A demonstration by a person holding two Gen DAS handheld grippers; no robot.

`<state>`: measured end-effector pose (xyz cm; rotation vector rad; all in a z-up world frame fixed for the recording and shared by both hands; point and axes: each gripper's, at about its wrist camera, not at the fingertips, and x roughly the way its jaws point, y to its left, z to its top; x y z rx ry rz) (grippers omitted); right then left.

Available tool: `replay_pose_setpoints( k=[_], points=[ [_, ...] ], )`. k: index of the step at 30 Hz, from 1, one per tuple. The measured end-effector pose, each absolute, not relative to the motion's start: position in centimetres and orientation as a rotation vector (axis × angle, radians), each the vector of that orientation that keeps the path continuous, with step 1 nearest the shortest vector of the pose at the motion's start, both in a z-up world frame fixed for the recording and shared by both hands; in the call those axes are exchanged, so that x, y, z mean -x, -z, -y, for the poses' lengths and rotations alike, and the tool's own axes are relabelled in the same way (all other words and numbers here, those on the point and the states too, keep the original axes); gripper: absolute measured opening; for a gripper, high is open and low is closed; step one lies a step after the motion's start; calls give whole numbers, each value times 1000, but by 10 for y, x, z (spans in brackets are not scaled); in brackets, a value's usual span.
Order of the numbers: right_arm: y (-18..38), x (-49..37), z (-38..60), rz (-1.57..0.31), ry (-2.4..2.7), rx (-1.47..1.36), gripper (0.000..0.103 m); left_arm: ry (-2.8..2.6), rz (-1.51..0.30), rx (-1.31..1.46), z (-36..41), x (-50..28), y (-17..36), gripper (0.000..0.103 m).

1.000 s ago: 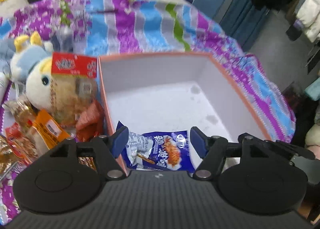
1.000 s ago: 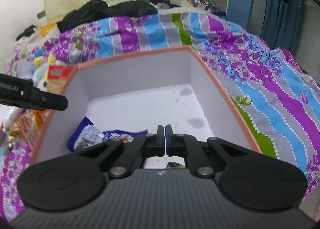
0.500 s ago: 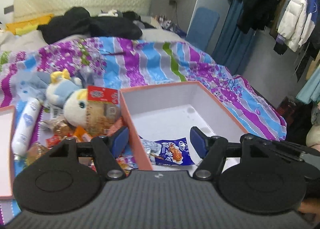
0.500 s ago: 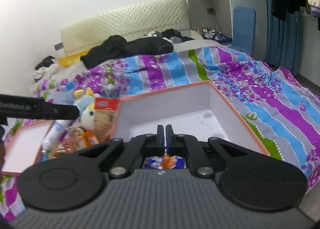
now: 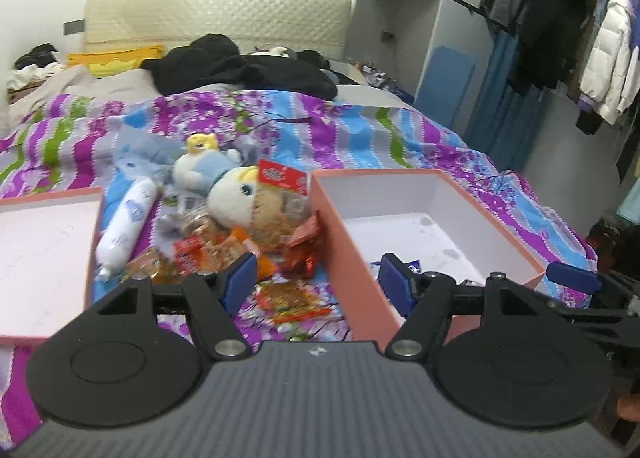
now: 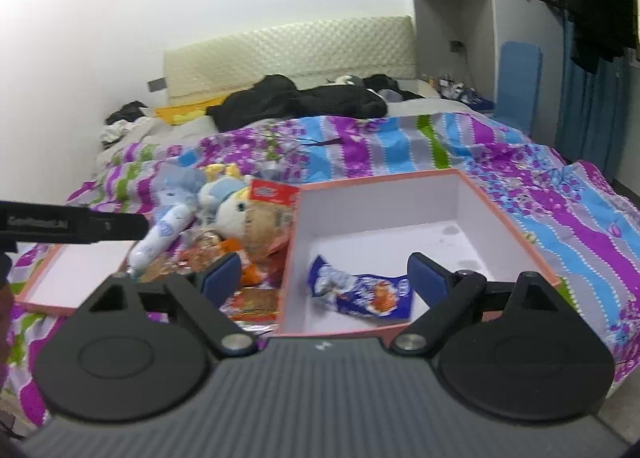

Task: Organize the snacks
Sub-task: 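Open the left gripper to drop the packet into the box, then reach the left gripper into the pile and grasp the orange snack bag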

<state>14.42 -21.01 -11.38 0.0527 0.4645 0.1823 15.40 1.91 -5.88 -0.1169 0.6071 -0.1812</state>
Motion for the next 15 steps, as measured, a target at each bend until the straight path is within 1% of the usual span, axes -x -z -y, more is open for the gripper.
replay_pose_setpoints(
  k=[2, 4, 8, 12, 15],
  points=[
    [120, -135, 199, -468, -202, -43, 91, 173, -593, 123, -26, -141, 64, 73],
    [127, -127, 191, -467, -218, -58, 91, 144, -574, 112, -32, -127, 71, 80],
    [143, -111, 176, -479, -252, -54, 91, 121, -600, 76, -38, -108, 87, 85],
    [159, -99, 165, -509, -277, -50, 91, 88, -621, 68, -48, -96, 102, 94],
    [169, -96, 156, -521, -283, -29, 91, 77, -633, 104, -62, -92, 112, 96]
  ],
)
